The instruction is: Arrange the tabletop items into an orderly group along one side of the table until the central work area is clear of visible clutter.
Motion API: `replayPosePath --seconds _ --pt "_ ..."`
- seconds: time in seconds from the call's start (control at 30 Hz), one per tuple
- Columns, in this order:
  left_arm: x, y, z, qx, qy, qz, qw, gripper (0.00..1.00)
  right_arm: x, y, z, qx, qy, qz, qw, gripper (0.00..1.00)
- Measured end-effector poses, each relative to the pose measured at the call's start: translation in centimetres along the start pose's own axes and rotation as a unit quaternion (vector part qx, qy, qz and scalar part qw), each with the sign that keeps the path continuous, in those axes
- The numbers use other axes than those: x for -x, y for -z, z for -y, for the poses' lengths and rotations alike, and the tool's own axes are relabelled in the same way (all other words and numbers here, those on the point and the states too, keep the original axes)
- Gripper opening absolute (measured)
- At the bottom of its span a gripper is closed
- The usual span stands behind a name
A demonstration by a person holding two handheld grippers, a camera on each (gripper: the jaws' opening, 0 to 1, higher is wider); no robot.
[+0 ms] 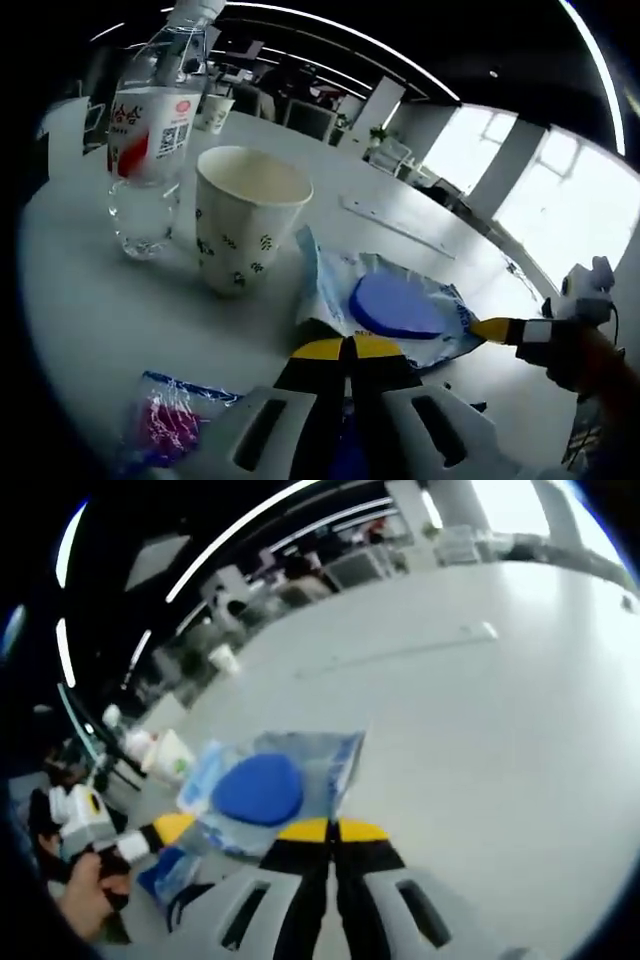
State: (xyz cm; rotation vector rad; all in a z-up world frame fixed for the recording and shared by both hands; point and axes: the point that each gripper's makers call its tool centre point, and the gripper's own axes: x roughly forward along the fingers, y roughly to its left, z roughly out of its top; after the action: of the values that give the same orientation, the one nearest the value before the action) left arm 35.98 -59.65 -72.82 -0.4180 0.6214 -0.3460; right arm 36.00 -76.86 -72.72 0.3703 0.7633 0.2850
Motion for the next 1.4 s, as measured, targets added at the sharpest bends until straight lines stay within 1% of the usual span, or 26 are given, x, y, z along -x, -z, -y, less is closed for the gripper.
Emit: replayPosePath --seconds 0.1,0.13,0.2,0.47,0.53,0.57,0.7,0.77,0.8,0.9,1.0,1.17,1.23,1.3,1.4 --pt "-0.1 0.4 -0.2 -0.002 -0.007 -0.003 1.0 0.0 -0.2 0.3 0.0 0.006 0.002 -0.003 1.0 0.0" --pt "-0.2 0.7 -0.3 -0.008 -0.01 -0.006 0.9999 0.0 -0.2 0.4 0.1 0.006 0.004 -0.001 1.0 0.0" --pt "-0.2 1.0 -0.7 -0.036 -0.022 -0.011 0.999 0.0 -0.2 0.5 0.2 -0.004 0.001 0.006 1.0 0.0" --pt "-0.5 0.8 -0.8 -0.031 -0.024 -0.006 0.9992 0.01 -0.4 0.6 0.3 0.017 0.006 0.005 0.9998 0.0" --pt "-0.4 0.7 -0.7 -0.032 -0.026 0.001 0.9991 0.02 -0.4 0.5 0.5 0.024 0.011 0.006 0.9996 0.0" --pt "-0.4 0.4 -0.7 -0.037 -0.023 0.01 0.999 0.02 -0.4 0.5 0.6 0.029 0.014 0.008 0.9995 0.02" --pt "0.0 0.2 -0.7 -0.04 -0.023 0.013 0.9988 0.04 -0.3 0.4 1.0 0.032 0.023 0.01 0.9992 0.12" --pt "0.2 0.1 -0.6 -0.044 -0.022 0.014 0.9987 0.07 -0.2 0.5 1.1 0.032 0.024 0.01 0.9991 0.18" --pt "0.3 0.0 -0.5 -0.044 -0.021 0.015 0.9987 0.1 -0.1 0.5 1.1 0.035 0.026 0.009 0.999 0.2" --pt "0.5 -0.3 -0.4 -0.065 -0.026 0.019 0.9974 0.16 0.1 0.4 0.9 0.049 0.021 0.013 0.9985 0.21" --pt "0.7 -0.5 -0.2 -0.059 -0.02 0.02 0.9978 0.19 0.4 0.2 0.8 0.054 0.021 0.018 0.9982 0.27" --pt "1.2 -0.9 0.2 -0.064 -0.017 0.024 0.9975 0.25 1.1 -0.3 0.6 0.068 0.019 0.026 0.9971 0.35" --pt "1.5 -1.0 0.3 -0.066 -0.021 0.023 0.9973 0.29 1.4 -0.5 0.5 0.07 0.019 0.029 0.9969 0.37" --pt "1.9 -1.1 0.4 -0.072 -0.022 0.024 0.9969 0.33 1.7 -0.7 0.4 0.073 0.017 0.033 0.9966 0.39" --pt "2.4 -1.3 0.5 -0.076 -0.02 0.025 0.9966 0.37 2.2 -0.9 0.2 0.076 0.016 0.037 0.9963 0.4"
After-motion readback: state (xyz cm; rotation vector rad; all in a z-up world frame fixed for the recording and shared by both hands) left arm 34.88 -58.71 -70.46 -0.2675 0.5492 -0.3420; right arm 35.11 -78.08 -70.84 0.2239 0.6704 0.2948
